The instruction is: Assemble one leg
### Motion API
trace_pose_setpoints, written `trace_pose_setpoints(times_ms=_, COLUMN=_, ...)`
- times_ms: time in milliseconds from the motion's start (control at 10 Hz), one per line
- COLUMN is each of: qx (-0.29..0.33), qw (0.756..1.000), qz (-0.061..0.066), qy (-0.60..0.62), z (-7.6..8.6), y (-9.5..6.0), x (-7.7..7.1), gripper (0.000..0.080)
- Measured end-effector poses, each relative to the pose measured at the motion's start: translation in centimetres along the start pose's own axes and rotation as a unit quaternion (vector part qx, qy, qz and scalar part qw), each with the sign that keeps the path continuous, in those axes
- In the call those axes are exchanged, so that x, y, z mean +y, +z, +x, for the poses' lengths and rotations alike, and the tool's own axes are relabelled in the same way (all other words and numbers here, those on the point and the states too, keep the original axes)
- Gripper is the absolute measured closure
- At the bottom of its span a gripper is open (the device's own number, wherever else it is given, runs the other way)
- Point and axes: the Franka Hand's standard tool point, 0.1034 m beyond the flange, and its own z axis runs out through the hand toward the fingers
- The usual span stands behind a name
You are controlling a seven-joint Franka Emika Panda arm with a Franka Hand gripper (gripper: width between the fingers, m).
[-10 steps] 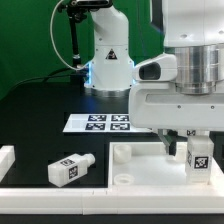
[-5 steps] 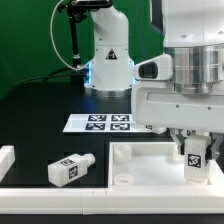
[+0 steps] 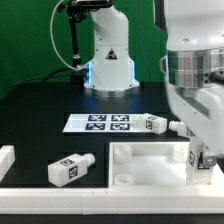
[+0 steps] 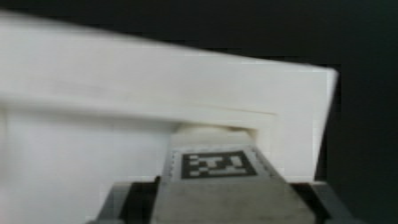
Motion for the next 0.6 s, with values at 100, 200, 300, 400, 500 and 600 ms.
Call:
trace_pose_setpoints(times_ms=100, qx=0.001, qw=0.998, qz=0.004, qy=0.062, z=-0.07, y=-0.08, x=-0.14, gripper=0.0515)
trace_pose_setpoints(times_ms=200, qx=0.002, qw=0.996, qz=0.004, qy=0.092, z=-0.07, y=-0.07, x=-0.13, gripper=0.0515)
trace_pose_setpoints(times_ms=300, qx=0.002, qw=0.996, qz=0.004, qy=0.084, z=-0.05, y=-0.05, x=-0.11, gripper=0.0515)
trace_pose_setpoints(times_ms=400, qx=0.002, qw=0.997, qz=0.004, qy=0.074, z=-0.07, y=-0.04, x=-0.09, gripper=0.0515)
trace_pose_setpoints(times_ms=500, qx=0.002, qw=0.998, qz=0.004, qy=0.07, z=-0.07, y=-0.05, x=-0.11, gripper=0.0333)
trace_pose_setpoints(times_ms=600, qx=0.003, qw=0.999, qz=0.01, qy=-0.031, z=0.34, y=-0.28, x=-0.31, gripper=0.0214)
